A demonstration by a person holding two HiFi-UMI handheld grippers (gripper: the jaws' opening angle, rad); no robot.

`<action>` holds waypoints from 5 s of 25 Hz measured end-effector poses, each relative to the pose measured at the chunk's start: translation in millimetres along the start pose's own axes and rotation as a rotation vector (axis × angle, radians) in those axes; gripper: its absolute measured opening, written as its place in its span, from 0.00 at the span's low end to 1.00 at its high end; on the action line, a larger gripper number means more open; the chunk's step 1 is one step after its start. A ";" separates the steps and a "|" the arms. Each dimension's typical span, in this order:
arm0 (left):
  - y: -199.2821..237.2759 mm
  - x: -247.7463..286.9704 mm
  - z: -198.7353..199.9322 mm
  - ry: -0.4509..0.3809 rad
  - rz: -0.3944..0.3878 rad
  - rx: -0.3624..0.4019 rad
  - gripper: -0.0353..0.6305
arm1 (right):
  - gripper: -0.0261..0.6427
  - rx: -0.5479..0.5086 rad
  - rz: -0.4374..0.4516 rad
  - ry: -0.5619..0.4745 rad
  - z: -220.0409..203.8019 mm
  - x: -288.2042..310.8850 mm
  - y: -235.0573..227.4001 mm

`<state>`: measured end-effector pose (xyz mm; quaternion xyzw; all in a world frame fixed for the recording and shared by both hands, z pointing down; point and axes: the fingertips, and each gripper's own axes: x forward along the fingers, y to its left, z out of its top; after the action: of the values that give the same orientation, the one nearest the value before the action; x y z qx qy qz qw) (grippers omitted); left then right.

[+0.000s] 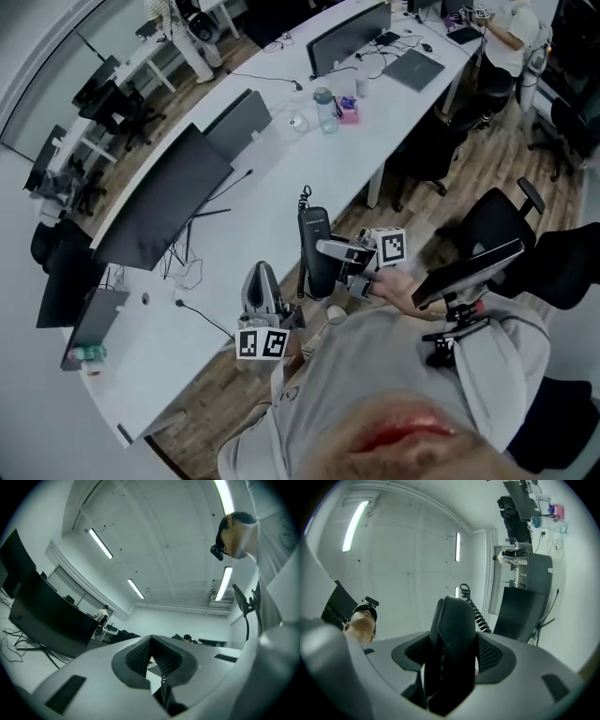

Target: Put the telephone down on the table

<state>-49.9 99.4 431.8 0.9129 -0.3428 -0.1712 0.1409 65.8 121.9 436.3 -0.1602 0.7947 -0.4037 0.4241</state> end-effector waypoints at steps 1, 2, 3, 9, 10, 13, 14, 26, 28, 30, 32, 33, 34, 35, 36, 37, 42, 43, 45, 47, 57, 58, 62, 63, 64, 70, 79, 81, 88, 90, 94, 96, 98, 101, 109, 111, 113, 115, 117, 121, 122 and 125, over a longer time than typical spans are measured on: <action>7.2 4.2 -1.6 0.004 -0.019 -0.003 0.07 | 0.48 -0.010 -0.006 -0.006 -0.1 2.4 -5.2; 14.8 8.9 -2.3 0.008 -0.036 -0.007 0.07 | 0.48 -0.020 -0.014 -0.012 0.3 5.8 -10.2; 23.1 14.8 -1.0 0.012 -0.052 -0.009 0.07 | 0.48 -0.034 -0.025 -0.022 2.4 10.8 -15.9; 76.2 46.9 14.4 0.037 -0.134 -0.028 0.07 | 0.48 -0.077 -0.067 -0.100 20.5 52.4 -45.4; 83.9 47.9 14.3 0.038 -0.134 -0.036 0.07 | 0.48 -0.078 -0.078 -0.100 20.8 55.6 -49.7; 102.4 43.6 11.7 0.036 -0.117 -0.047 0.07 | 0.48 -0.083 -0.100 -0.075 17.3 63.4 -58.0; 108.4 40.7 9.8 0.037 -0.102 -0.053 0.07 | 0.48 -0.076 -0.107 -0.067 15.0 64.9 -61.1; 191.8 19.7 33.3 -0.047 0.178 -0.033 0.07 | 0.48 0.052 -0.055 0.110 17.2 142.1 -132.3; 201.0 23.3 39.4 -0.057 0.226 -0.016 0.07 | 0.48 0.068 -0.038 0.145 22.2 154.9 -143.2; 211.6 30.9 47.1 -0.062 0.268 0.009 0.07 | 0.48 0.092 -0.011 0.178 27.1 170.9 -155.1; 221.5 42.2 54.5 -0.059 0.303 0.034 0.07 | 0.48 0.129 0.010 0.204 32.5 186.9 -169.1; 224.7 49.6 58.0 -0.055 0.314 0.046 0.07 | 0.48 0.150 0.017 0.215 35.9 194.0 -175.6; 226.8 58.2 60.6 -0.049 0.320 0.054 0.07 | 0.48 0.170 0.023 0.226 39.9 199.7 -182.0; 228.4 67.8 61.8 -0.043 0.326 0.058 0.07 | 0.48 0.184 0.024 0.238 44.7 203.6 -189.3; 230.0 77.4 61.8 -0.040 0.335 0.058 0.07 | 0.48 0.188 0.020 0.252 50.2 205.6 -198.5; 231.7 86.0 60.9 -0.039 0.348 0.057 0.07 | 0.48 0.185 0.013 0.268 55.5 205.9 -209.2; 242.7 122.3 52.7 -0.034 0.407 0.064 0.07 | 0.48 0.192 -0.011 0.336 74.3 214.6 -249.0; 245.3 130.9 52.0 -0.031 0.413 0.071 0.07 | 0.48 0.195 -0.011 0.345 79.5 216.6 -256.2; 249.8 146.0 50.4 -0.027 0.421 0.083 0.07 | 0.48 0.202 -0.016 0.364 88.8 218.7 -270.5; 254.1 157.3 49.8 -0.024 0.422 0.089 0.07 | 0.48 0.211 -0.025 0.379 95.8 222.0 -282.1; 270.7 164.0 72.2 -0.083 0.377 0.112 0.07 | 0.48 0.158 -0.106 0.464 72.7 232.2 -332.4; 272.9 162.8 75.5 -0.091 0.367 0.116 0.07 | 0.48 0.157 -0.125 0.472 66.1 231.6 -342.4; 280.3 156.3 80.8 -0.122 0.356 0.109 0.07 | 0.48 0.179 -0.189 0.491 46.2 224.1 -373.9; 281.9 154.9 81.2 -0.126 0.360 0.106 0.07 | 0.48 0.177 -0.202 0.504 42.8 221.8 -379.8; 283.3 153.8 81.3 -0.128 0.364 0.104 0.07 | 0.48 0.170 -0.218 0.523 39.5 218.6 -386.0; 293.0 135.5 82.9 -0.130 0.390 0.105 0.07 | 0.48 0.133 -0.335 0.662 -2.2 197.2 -437.9; 297.4 110.3 84.4 -0.138 0.432 0.098 0.07 | 0.48 0.111 -0.472 0.793 -54.1 163.4 -506.9; 300.5 102.6 83.5 -0.136 0.454 0.095 0.07 | 0.48 0.102 -0.503 0.823 -65.8 154.2 -521.0; 310.7 96.4 82.6 -0.112 0.472 0.100 0.07 | 0.47 0.058 -0.616 0.957 -104.6 118.2 -570.5; 313.8 95.6 82.7 -0.108 0.471 0.101 0.07 | 0.48 0.031 -0.640 1.009 -115.7 107.4 -581.5; 319.9 96.1 84.1 -0.104 0.469 0.106 0.07 | 0.48 -0.006 -0.694 1.074 -124.5 86.0 -601.0; 324.4 98.1 84.8 -0.101 0.469 0.109 0.07 | 0.48 -0.019 -0.724 1.085 -122.1 77.6 -610.4; 329.1 98.1 86.4 -0.099 0.472 0.109 0.07 | 0.48 -0.054 -0.758 1.114 -121.0 68.7 -618.0; 331.9 97.4 88.3 -0.099 0.476 0.113 0.07 | 0.48 -0.069 -0.816 1.113 -118.2 57.0 -623.7; 335.2 103.5 87.9 -0.103 0.461 0.115 0.07 | 0.48 -0.110 -0.821 1.123 -112.1 55.4 -631.4; 334.9 104.1 84.7 -0.097 0.458 0.110 0.07 | 0.48 -0.129 -0.816 1.144 -112.1 54.8 -630.6; 335.5 102.6 80.1 -0.094 0.460 0.105 0.07 | 0.48 -0.154 -0.821 1.158 -109.5 52.0 -631.1; 335.4 102.5 78.7 -0.096 0.455 0.106 0.07 | 0.49 -0.225 -0.820 1.196 -104.0 50.2 -632.3; 334.3 102.0 81.3 -0.101 0.457 0.108 0.07 | 0.52 -0.323 -0.805 1.245 -97.4 51.1 -633.2; 327.1 100.9 86.6 -0.107 0.453 0.128 0.07 | 0.52 -0.381 -0.790 1.227 -80.4 56.0 -630.8; 325.0 100.3 86.9 -0.106 0.454 0.129 0.07 | 0.52 -0.372 -0.790 1.209 -76.5 57.6 -629.0; 323.3 100.8 87.3 -0.105 0.452 0.127 0.07 | 0.52 -0.378 -0.778 1.193 -64.6 66.7 -624.4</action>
<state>-201.1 -215.2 452.3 0.8099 -0.5552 -0.1606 0.1000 -80.2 -274.1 905.7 -0.2543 0.8319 -0.3995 -0.2892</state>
